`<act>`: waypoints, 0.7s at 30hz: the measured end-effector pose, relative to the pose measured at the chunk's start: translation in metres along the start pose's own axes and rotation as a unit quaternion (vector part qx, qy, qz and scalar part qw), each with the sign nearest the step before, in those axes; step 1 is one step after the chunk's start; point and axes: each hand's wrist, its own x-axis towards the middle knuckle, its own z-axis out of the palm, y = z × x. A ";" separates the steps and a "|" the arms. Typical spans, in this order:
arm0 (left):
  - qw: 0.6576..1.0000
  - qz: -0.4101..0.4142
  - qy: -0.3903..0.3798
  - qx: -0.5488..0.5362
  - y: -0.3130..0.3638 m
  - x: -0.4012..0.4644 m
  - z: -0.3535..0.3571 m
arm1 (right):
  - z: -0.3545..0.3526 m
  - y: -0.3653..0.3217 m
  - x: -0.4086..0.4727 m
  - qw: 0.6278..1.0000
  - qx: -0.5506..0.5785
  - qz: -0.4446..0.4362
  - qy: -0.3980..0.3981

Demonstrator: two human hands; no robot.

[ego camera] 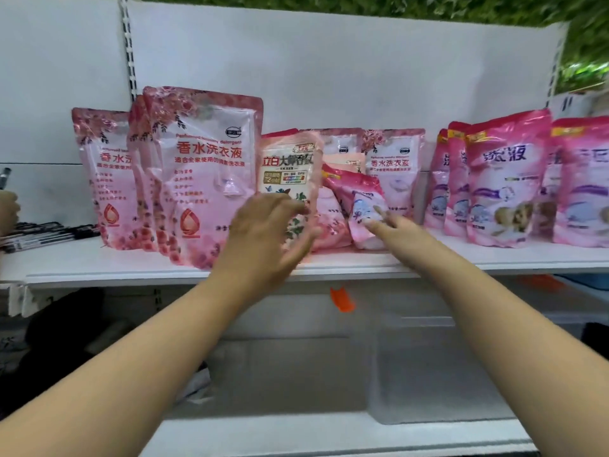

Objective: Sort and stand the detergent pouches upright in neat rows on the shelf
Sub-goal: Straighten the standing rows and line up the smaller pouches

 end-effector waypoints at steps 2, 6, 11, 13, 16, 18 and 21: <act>0.996 0.025 -0.082 -0.025 0.032 0.012 0.022 | -0.017 0.006 0.011 0.997 0.002 0.021 -0.068; 0.985 -0.016 -0.173 -0.007 0.058 0.043 0.071 | -0.049 0.026 0.043 0.991 0.078 0.063 -0.085; 0.965 -0.084 -0.244 0.043 0.061 0.060 0.096 | -0.055 0.055 0.094 0.987 0.111 0.118 -0.018; 0.965 -0.095 -0.241 0.046 0.059 0.059 0.095 | -0.054 0.059 0.112 0.982 0.141 0.123 0.018; 0.965 -0.114 -0.230 0.041 0.056 0.058 0.096 | -0.052 0.063 0.140 0.976 0.179 0.116 0.052; 0.965 -0.121 -0.230 0.041 0.055 0.055 0.098 | -0.048 0.068 0.159 0.977 0.165 0.120 0.061; 0.960 -0.124 -0.245 0.049 0.055 0.053 0.099 | -0.041 0.077 0.186 0.981 0.146 0.092 0.094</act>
